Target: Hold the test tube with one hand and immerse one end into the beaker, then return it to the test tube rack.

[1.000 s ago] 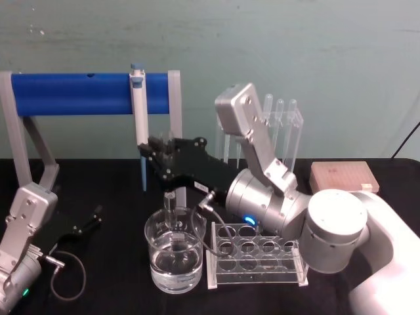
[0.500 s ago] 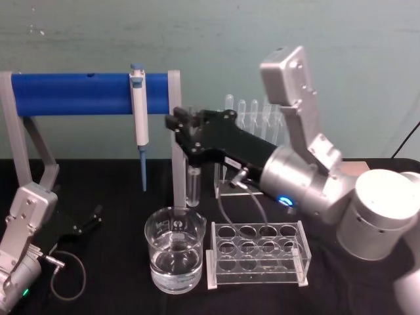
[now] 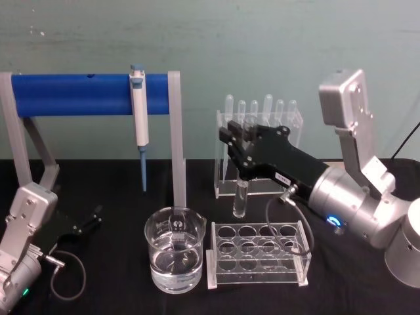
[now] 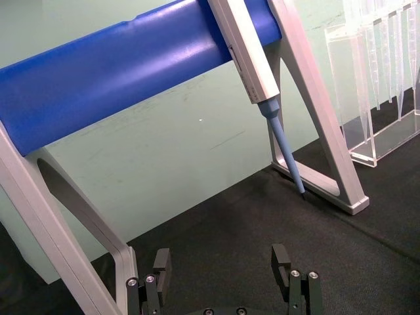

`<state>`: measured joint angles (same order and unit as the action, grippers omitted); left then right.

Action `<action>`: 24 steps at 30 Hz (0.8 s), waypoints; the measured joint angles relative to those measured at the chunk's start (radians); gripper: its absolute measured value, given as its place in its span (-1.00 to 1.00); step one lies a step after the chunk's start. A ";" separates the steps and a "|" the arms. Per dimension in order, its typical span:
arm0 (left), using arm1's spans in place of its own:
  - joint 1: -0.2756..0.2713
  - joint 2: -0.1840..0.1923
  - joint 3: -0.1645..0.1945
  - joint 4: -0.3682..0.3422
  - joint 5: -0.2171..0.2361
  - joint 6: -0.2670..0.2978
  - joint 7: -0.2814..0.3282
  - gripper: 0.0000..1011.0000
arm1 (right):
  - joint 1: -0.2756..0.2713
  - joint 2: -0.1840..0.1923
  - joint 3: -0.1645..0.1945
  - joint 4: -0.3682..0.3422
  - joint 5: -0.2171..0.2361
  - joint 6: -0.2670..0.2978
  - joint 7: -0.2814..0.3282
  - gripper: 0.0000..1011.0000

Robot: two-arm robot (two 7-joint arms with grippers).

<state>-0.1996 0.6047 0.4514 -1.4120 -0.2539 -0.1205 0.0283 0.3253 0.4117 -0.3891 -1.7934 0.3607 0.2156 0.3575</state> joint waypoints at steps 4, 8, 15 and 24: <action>0.000 0.000 0.000 0.000 0.000 0.000 0.000 0.98 | -0.039 0.013 0.008 0.000 -0.012 -0.024 -0.018 -0.75; 0.000 0.000 0.000 0.000 0.000 0.000 0.000 0.98 | -0.062 0.017 0.009 0.002 -0.035 -0.050 -0.030 -0.75; 0.000 0.000 0.000 0.000 0.000 0.000 0.000 0.98 | -0.109 -0.002 0.017 0.039 -0.070 -0.116 -0.041 -0.75; 0.000 0.000 0.000 0.000 0.000 0.000 0.000 0.98 | -0.129 -0.028 0.025 0.074 -0.083 -0.137 -0.036 -0.75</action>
<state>-0.1995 0.6047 0.4514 -1.4120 -0.2539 -0.1205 0.0283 0.1958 0.3840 -0.3641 -1.7194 0.2773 0.0786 0.3218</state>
